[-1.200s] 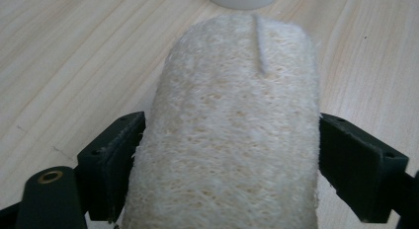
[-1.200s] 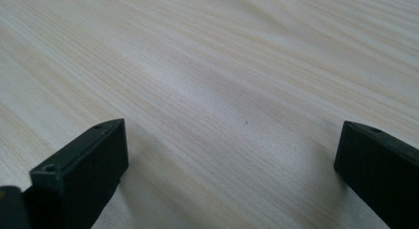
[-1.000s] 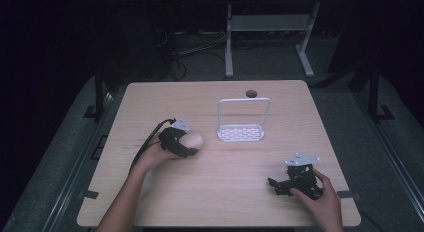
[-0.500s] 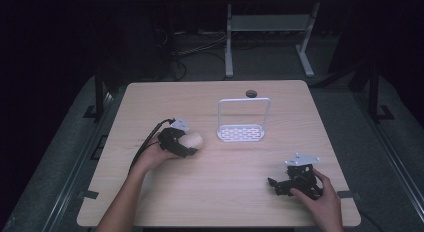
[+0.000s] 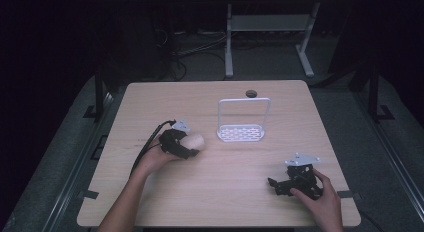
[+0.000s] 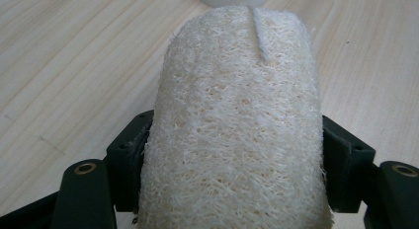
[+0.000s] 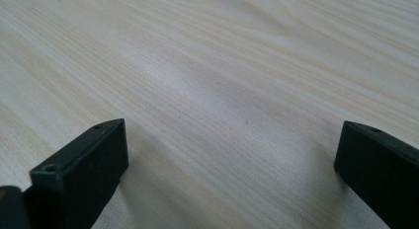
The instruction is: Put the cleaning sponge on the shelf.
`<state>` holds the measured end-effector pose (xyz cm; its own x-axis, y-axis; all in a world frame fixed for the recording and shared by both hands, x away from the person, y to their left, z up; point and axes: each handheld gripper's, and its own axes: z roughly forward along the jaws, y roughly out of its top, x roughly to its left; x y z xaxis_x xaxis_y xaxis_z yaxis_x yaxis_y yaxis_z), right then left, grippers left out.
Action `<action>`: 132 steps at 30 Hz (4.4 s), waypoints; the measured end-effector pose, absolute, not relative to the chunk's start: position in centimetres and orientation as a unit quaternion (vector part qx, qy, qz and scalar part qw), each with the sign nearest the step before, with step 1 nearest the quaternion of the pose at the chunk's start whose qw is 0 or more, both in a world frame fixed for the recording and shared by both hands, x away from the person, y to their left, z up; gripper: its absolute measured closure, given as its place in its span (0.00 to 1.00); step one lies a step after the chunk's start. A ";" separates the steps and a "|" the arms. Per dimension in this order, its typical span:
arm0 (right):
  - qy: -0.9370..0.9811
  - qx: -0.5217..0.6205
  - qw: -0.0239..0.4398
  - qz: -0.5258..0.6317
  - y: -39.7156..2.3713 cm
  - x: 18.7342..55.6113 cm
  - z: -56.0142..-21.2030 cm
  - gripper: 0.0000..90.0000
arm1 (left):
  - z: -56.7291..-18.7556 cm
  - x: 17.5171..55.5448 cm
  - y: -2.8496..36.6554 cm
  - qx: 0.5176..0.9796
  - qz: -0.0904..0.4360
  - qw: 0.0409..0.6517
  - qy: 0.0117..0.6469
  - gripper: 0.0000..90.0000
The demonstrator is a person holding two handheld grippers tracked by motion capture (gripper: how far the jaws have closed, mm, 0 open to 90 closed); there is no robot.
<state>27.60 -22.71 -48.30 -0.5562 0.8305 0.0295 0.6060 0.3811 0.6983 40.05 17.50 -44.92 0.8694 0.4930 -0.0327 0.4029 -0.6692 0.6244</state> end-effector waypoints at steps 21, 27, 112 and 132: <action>0.814 0.441 0.165 0.339 -22.7 27.6 -48.3 0.00 | -42.6 38.5 15.3 0.901 0.066 0.359 0.235 0.31; 0.814 0.441 0.165 0.339 -22.7 27.6 -48.3 0.00 | -42.1 38.3 14.7 0.902 0.064 0.363 0.227 0.31; 0.814 0.440 0.165 0.341 -22.8 27.5 -48.3 0.00 | -43.6 42.0 0.3 0.885 0.098 0.375 0.257 0.31; 0.815 0.439 0.166 0.341 -22.8 27.5 -48.3 0.00 | -45.4 43.5 -1.7 0.895 0.111 0.343 0.262 0.31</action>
<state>27.49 -22.76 -48.31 -0.5590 0.8286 0.0290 0.6025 0.3819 0.7008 43.46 -1.70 -45.43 0.8382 0.5451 0.0195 0.3922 -0.6272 0.6729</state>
